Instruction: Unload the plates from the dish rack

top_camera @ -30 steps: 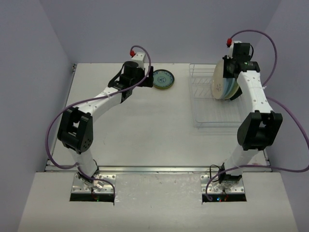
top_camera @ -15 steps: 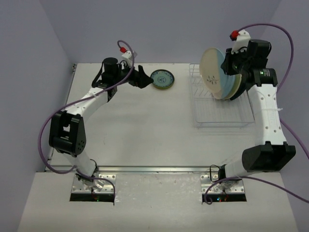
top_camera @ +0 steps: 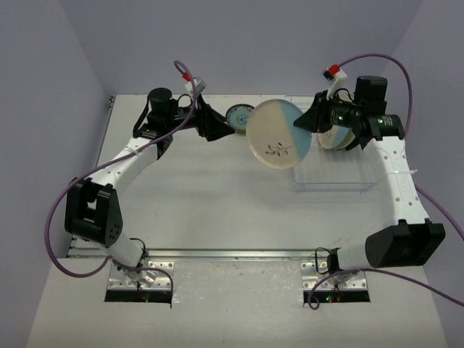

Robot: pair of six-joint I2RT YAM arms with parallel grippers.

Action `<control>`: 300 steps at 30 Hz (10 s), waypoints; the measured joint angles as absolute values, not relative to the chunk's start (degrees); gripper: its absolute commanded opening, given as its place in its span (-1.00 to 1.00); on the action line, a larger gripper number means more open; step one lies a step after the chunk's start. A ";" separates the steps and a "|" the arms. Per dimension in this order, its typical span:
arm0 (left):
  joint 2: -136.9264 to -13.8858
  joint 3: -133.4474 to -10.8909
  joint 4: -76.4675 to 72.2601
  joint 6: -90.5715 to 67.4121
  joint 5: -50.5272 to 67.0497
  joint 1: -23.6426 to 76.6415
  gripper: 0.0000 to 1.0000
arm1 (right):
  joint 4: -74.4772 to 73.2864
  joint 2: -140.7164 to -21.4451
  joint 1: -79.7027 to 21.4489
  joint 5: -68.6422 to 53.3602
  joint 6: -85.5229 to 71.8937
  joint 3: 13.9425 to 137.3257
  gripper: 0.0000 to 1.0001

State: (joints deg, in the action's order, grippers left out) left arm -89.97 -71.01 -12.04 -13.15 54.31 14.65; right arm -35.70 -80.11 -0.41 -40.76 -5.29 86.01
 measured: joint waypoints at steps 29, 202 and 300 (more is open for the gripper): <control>-93.43 -66.98 -22.26 -29.56 68.54 19.81 -0.59 | -28.53 -80.20 -4.40 -54.39 -16.92 81.92 -1.00; -90.66 -68.55 -8.75 17.72 -12.81 9.96 0.37 | -42.59 -120.31 10.73 -1.88 -3.91 111.92 -0.69; -103.52 -73.46 -7.79 -22.03 58.67 -11.35 -1.00 | -34.60 -83.79 -13.61 -18.04 3.03 84.01 0.98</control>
